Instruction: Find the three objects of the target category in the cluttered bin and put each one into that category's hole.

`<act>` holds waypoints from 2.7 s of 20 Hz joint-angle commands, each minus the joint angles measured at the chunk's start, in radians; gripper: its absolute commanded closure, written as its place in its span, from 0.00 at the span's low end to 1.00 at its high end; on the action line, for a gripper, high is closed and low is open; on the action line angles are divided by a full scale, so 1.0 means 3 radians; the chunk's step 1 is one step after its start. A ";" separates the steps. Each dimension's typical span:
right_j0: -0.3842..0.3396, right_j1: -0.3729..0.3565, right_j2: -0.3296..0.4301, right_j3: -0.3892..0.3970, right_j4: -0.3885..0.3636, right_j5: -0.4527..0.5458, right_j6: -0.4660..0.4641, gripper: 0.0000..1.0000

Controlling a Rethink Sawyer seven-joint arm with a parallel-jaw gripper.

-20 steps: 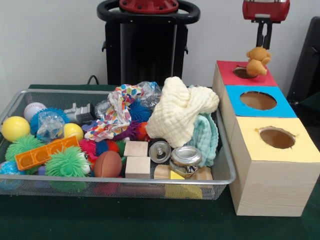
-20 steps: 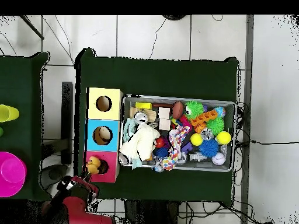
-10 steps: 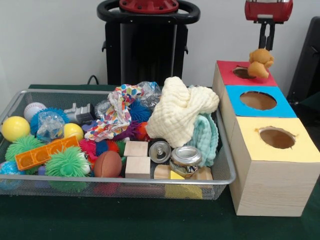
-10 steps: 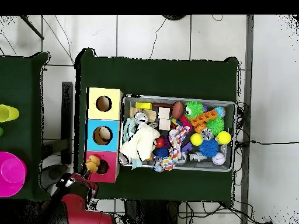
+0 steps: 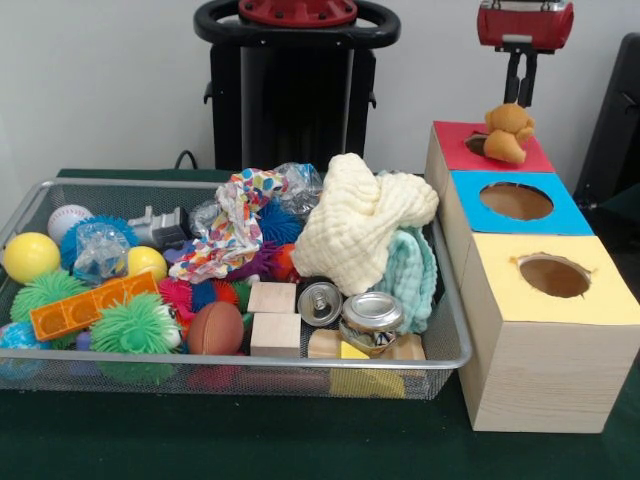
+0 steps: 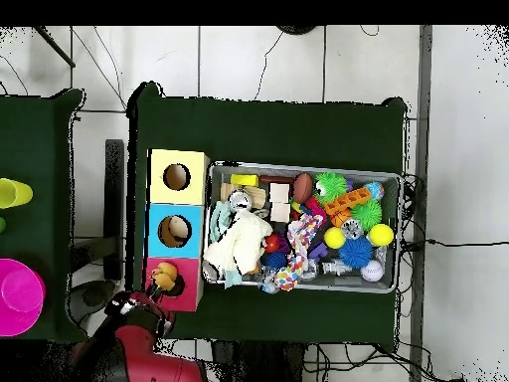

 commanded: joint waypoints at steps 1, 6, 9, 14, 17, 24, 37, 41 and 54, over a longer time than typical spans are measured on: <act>-0.0153 0.0063 0.0100 0.0007 -0.0071 0.0144 0.0476 1.00; -0.0117 0.0020 0.0108 0.0070 -0.0055 0.0150 0.0522 1.00; 0.0002 -0.0019 0.0018 0.0041 0.0004 0.0289 0.0534 1.00; 0.0130 -0.0041 -0.0021 0.0054 0.0062 0.0362 0.0602 1.00; 0.0138 -0.0057 -0.0012 0.0100 0.0056 0.0337 0.0613 1.00; 0.0039 -0.0089 0.0058 0.0220 -0.0007 0.0218 0.0599 1.00; -0.0350 -0.0030 0.0234 0.0353 -0.0274 -0.0053 0.0516 1.00; -0.0356 -0.0043 0.0229 0.0351 -0.0295 -0.0017 0.0515 1.00; -0.0074 -0.0014 0.0065 0.0219 -0.0195 0.0243 0.0497 1.00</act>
